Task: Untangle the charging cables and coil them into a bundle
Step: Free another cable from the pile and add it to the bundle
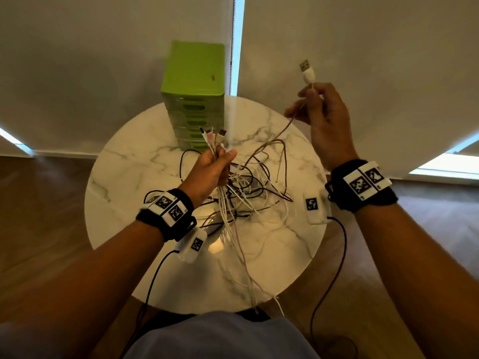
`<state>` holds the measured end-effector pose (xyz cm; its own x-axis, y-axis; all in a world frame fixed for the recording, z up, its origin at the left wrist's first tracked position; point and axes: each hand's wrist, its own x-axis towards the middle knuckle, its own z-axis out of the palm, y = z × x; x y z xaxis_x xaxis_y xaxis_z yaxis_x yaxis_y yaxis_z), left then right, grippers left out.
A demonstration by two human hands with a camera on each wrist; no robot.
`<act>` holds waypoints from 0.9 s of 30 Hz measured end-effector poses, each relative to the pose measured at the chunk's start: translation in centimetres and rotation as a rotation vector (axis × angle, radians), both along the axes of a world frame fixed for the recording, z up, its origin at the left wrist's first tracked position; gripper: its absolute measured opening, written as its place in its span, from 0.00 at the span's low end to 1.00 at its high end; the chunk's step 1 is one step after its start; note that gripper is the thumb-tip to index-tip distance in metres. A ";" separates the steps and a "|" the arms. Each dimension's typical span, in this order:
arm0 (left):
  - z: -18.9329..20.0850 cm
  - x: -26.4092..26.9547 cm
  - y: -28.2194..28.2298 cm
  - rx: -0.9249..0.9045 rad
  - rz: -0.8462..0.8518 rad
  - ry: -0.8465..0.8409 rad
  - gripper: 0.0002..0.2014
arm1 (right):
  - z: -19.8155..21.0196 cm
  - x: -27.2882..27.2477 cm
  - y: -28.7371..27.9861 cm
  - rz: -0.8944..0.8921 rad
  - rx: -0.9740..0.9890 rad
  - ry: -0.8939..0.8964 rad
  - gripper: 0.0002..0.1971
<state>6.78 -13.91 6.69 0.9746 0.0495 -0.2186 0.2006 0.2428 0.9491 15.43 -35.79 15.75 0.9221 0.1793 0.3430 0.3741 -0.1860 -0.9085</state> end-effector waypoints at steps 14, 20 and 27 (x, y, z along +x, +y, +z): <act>1.8 -2.6 1.9 0.078 -0.038 -0.147 0.07 | -7.1 -9.2 8.7 0.264 -0.079 0.355 0.14; 2.0 -2.2 4.2 0.063 0.117 -0.119 0.09 | -9.5 -12.3 9.9 0.287 -0.256 0.252 0.16; 2.1 -2.1 4.4 -0.133 0.114 0.012 0.19 | -8.8 -11.9 11.1 0.131 -0.208 0.184 0.15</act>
